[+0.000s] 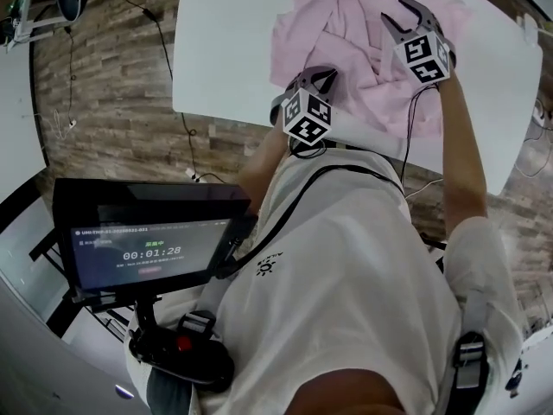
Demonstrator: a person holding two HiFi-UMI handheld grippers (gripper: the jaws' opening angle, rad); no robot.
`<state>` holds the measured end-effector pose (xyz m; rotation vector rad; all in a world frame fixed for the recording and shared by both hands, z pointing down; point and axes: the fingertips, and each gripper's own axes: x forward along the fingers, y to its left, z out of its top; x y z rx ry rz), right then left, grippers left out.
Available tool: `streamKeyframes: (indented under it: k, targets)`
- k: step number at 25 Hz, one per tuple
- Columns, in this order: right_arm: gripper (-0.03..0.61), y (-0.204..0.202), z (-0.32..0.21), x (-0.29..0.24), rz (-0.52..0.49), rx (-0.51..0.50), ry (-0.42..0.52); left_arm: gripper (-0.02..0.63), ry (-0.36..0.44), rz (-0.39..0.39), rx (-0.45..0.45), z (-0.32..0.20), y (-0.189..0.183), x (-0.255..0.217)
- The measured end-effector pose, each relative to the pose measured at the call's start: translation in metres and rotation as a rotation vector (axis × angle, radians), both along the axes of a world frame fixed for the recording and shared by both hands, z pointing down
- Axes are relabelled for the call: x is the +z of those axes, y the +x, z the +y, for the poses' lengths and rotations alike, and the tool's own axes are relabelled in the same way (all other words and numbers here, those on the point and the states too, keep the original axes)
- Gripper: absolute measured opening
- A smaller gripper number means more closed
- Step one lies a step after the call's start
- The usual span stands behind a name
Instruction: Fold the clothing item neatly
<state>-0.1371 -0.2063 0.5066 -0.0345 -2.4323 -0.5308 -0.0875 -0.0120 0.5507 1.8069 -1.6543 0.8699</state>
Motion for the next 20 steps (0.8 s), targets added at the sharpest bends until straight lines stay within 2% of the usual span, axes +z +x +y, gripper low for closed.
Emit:
streamKeyframes:
  k: [4, 6, 8, 13, 17, 20]
  targets:
    - [0.216, 0.058, 0.021, -0.013, -0.024, 0.063, -0.081, 0.005, -0.043, -0.065, 0.161, 0.013, -0.021, -0.001]
    - [0.215, 0.087, 0.031, -0.012, -0.03, 0.124, -0.128, 0.028, -0.069, -0.095, 0.232, 0.019, -0.028, 0.002]
    - [0.215, 0.115, 0.035, -0.009, -0.033, 0.204, -0.175, 0.034, -0.086, -0.13, 0.245, 0.023, -0.038, 0.005]
    - [0.213, 0.185, 0.041, 0.003, -0.015, 0.399, -0.233, 0.034, -0.077, -0.183, 0.072, 0.026, -0.073, 0.006]
    - [0.213, 0.231, 0.051, 0.028, 0.084, 0.479, -0.21, 0.034, -0.128, -0.227, -0.034, 0.031, -0.095, 0.017]
    - [0.213, 0.248, 0.056, 0.047, 0.137, 0.532, -0.229, 0.034, -0.162, -0.218, -0.094, 0.035, -0.106, 0.025]
